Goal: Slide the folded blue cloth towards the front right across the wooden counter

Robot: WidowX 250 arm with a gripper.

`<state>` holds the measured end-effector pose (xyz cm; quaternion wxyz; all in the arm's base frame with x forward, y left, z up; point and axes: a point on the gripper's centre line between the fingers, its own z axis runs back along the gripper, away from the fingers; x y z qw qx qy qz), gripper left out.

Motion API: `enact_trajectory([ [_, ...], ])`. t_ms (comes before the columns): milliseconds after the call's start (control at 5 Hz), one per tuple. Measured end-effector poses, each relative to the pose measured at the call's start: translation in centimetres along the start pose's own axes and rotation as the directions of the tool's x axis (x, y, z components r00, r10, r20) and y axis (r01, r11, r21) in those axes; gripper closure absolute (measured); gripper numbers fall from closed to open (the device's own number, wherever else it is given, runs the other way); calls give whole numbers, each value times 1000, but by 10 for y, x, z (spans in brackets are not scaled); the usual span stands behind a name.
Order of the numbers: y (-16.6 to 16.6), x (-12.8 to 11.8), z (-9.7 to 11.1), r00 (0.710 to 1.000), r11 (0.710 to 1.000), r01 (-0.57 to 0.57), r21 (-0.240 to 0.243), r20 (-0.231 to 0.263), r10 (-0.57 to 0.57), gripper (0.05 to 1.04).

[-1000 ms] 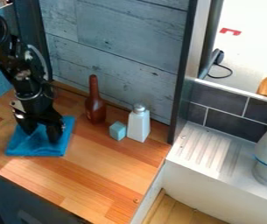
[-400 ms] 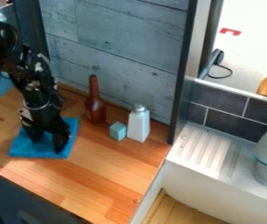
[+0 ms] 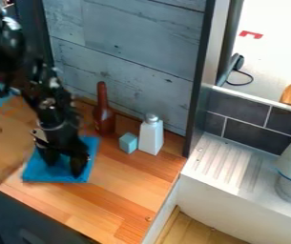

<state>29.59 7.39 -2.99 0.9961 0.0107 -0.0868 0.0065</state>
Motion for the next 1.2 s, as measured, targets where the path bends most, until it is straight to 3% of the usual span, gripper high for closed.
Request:
enact_trajectory([
  [200, -42, -4, 1, 997, 996, 79, -37, -1, -79, 83],
  [800, -129, -7, 5, 982, 979, 191, -71, -1, -191, 83],
  [1000, -133, -10, 20, 982, 980, 187, -70, 21, -186, 83],
  [1200, -125, -10, 64, 982, 985, 165, -42, 101, -160, 83],
])
